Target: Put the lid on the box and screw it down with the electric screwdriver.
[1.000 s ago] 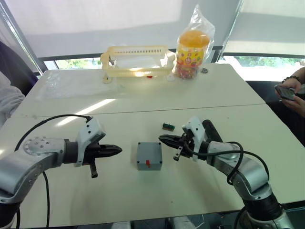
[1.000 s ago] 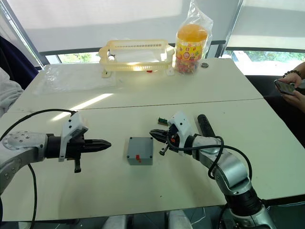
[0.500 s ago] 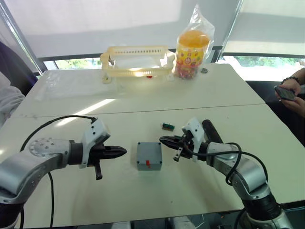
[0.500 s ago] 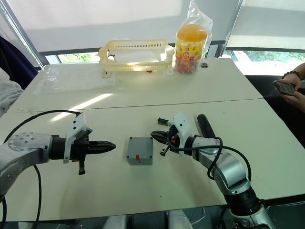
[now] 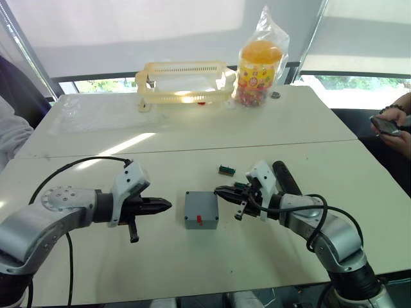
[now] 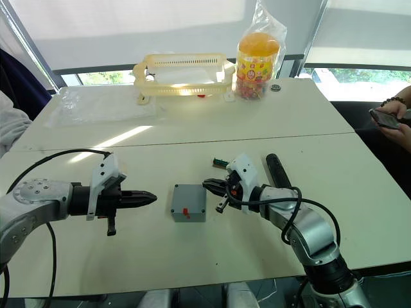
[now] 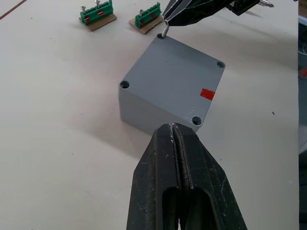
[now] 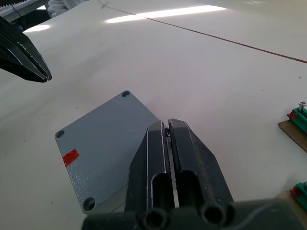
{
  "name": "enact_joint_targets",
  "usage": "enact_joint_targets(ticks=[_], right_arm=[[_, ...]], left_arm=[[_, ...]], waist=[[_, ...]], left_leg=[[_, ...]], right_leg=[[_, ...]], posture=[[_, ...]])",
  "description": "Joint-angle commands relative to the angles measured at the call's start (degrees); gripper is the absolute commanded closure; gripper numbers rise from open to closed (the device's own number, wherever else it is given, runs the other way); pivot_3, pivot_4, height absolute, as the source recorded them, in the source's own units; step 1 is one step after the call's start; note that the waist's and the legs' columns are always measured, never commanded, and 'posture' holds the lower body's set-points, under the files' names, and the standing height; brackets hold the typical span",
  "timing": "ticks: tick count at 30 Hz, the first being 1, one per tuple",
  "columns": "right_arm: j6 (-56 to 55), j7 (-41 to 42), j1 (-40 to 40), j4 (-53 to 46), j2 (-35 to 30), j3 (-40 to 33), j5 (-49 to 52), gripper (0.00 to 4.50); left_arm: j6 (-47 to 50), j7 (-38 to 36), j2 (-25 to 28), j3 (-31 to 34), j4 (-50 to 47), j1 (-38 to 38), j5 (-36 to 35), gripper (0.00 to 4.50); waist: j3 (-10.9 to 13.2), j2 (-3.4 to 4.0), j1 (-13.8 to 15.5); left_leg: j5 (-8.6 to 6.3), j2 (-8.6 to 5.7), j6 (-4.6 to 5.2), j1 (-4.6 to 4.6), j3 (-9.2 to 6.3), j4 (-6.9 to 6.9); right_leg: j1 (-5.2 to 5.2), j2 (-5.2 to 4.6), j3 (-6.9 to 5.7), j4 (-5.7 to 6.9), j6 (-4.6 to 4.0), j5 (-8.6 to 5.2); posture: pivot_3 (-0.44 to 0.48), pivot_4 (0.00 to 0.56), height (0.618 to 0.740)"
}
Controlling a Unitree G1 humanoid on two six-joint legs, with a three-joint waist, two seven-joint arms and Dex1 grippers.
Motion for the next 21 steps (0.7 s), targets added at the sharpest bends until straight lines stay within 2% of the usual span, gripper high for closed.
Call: enact_joint_targets(ticks=[1, 21], right_arm=[[-0.7, -0.2, -0.4, -2.0, 0.0, -0.1, 0.1, 4.46], [-3.4, 1.6, -4.0, 4.2, 0.4, 2.1, -3.3, 4.46]], left_arm=[[-1.0, 0.1, -0.2, 0.3, -0.6, -0.3, 0.2, 4.50], [-1.0, 0.6, -0.9, -0.4, 0.1, -1.2, 0.6, 4.50]], waist=[[0.0, 0.00, 0.0], [0.0, 0.00, 0.0]], left_leg=[[0.00, 0.00, 0.00, 0.00, 0.00, 0.00], [0.00, 0.00, 0.00, 0.00, 0.00, 0.00]], right_leg=[[0.00, 0.00, 0.00, 0.00, 0.00, 0.00], [0.00, 0.00, 0.00, 0.02, 0.00, 0.00]], posture=[[0.000, 0.150, 0.740], [0.000, 0.150, 0.740]])
